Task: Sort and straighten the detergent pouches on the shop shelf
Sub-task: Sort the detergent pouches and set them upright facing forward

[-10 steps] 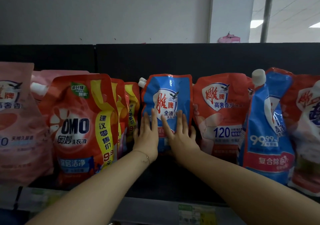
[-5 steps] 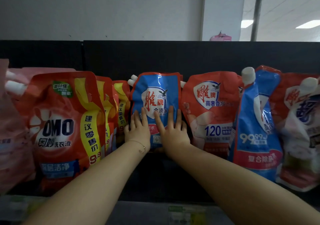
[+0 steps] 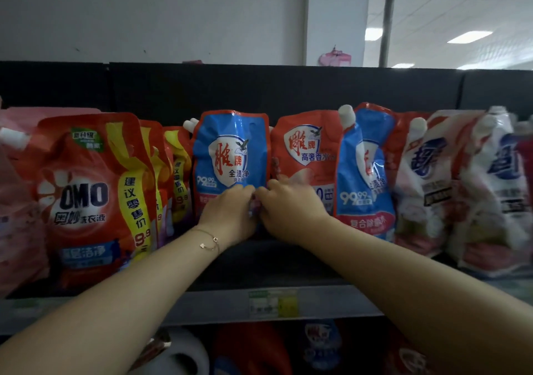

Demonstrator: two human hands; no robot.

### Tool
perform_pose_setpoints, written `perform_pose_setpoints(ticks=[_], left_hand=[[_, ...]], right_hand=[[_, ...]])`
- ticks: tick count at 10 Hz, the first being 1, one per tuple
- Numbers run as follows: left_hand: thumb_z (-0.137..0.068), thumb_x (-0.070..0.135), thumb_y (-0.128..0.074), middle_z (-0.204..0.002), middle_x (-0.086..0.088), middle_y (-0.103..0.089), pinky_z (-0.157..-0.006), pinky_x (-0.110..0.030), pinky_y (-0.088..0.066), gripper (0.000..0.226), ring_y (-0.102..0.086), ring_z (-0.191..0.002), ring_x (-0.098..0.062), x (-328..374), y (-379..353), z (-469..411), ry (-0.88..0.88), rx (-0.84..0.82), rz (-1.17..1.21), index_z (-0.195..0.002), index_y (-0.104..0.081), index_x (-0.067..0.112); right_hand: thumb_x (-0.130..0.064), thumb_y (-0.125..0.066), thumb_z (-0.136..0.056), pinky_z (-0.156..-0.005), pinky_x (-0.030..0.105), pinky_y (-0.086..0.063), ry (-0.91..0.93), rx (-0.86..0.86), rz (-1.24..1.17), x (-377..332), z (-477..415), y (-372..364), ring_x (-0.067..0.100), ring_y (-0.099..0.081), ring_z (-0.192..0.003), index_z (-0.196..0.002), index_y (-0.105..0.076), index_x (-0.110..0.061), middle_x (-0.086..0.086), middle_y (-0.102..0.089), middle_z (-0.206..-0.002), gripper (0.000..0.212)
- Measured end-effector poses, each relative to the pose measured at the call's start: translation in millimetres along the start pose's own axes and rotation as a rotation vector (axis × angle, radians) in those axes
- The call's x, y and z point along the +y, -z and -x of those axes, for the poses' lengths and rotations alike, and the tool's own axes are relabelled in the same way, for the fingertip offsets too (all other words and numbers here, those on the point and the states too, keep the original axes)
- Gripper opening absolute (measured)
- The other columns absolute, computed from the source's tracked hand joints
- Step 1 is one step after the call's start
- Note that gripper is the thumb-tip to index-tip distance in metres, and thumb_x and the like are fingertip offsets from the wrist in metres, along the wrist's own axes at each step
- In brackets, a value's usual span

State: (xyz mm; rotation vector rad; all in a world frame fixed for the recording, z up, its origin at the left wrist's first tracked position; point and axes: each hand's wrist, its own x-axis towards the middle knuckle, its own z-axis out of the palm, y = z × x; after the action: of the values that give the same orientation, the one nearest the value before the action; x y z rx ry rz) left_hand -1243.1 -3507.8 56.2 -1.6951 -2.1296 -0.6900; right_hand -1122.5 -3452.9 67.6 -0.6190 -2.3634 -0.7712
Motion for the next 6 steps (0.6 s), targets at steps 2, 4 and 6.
perform_pose_setpoints(ticks=[2, 4, 6], left_hand=[[-0.093, 0.008, -0.045, -0.105, -0.014, -0.066, -0.083, -0.038, -0.050, 0.026, -0.062, -0.094, -0.030, 55, -24, 13, -0.205, -0.015, 0.355, -0.118, -0.055, 0.007], [-0.088, 0.009, -0.060, -0.123, -0.016, -0.059, -0.095, -0.033, -0.043, 0.041, -0.055, -0.114, -0.031, 107, -46, 16, -0.195, 0.058, 0.473, -0.128, -0.049, 0.003], [-0.099, 0.017, -0.045, -0.094, -0.014, -0.056, -0.070, -0.029, -0.045, 0.012, -0.056, -0.086, -0.029, 117, -45, 7, -0.067, 0.256, 0.701, -0.091, -0.051, 0.009]], right_hand=[[-0.014, -0.075, -0.062, -0.045, 0.024, -0.030, -0.012, 0.303, -0.029, 28, 46, 27, 0.025, -0.056, -0.051, -0.061, -0.063, -0.009, 0.005, -0.059, -0.060, 0.013], [-0.019, -0.069, -0.076, -0.046, 0.023, -0.029, -0.029, 0.406, -0.033, 56, 86, 44, 0.019, -0.051, -0.052, -0.067, -0.058, -0.011, 0.002, -0.054, -0.063, 0.017], [-0.026, -0.046, -0.084, -0.046, 0.022, -0.030, -0.160, 0.350, -0.084, 72, 103, 43, 0.020, -0.056, -0.059, -0.090, -0.061, -0.009, 0.002, -0.062, -0.076, 0.024]])
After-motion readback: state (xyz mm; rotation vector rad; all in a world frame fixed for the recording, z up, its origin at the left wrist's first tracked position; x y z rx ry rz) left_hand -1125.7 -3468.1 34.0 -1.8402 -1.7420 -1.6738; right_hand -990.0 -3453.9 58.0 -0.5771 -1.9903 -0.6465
